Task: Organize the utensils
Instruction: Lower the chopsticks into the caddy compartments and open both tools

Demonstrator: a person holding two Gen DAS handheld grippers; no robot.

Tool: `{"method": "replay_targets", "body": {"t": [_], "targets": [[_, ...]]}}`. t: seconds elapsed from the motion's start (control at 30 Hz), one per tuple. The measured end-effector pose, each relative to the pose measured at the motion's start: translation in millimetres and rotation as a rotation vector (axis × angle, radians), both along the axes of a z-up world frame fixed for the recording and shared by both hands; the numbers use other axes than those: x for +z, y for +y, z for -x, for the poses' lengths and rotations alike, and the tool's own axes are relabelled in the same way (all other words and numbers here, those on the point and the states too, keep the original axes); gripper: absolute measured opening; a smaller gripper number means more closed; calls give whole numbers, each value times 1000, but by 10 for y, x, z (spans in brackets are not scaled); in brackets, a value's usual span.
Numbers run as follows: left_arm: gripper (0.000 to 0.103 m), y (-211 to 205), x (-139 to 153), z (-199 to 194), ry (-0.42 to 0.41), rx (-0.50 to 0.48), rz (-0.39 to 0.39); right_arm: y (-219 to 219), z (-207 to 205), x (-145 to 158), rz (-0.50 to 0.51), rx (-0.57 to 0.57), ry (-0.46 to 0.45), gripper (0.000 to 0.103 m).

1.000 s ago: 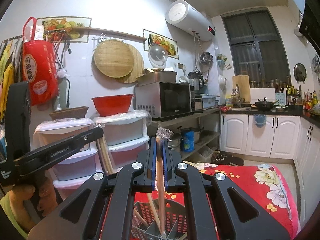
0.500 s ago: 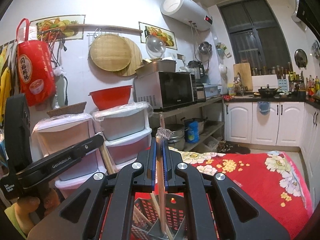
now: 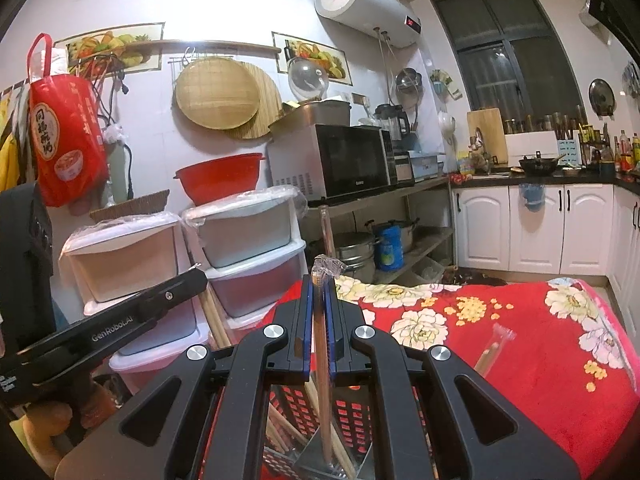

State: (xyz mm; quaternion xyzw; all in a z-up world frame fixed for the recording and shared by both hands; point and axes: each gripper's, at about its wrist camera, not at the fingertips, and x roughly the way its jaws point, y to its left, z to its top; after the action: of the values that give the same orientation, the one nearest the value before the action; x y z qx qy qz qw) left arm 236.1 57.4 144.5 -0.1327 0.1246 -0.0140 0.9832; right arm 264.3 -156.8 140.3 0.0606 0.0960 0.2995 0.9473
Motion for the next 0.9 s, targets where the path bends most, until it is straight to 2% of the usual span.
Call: {"method": "replay_targets", "body": {"t": [0.33,0.9], "targets": [[1,7,-126,-21,21,-4,18,54,-63,-218,1,-12,32,6],[2,-1,-305,-1,55,-11,40,13,-69,-393,28,-38,108,6]]}}
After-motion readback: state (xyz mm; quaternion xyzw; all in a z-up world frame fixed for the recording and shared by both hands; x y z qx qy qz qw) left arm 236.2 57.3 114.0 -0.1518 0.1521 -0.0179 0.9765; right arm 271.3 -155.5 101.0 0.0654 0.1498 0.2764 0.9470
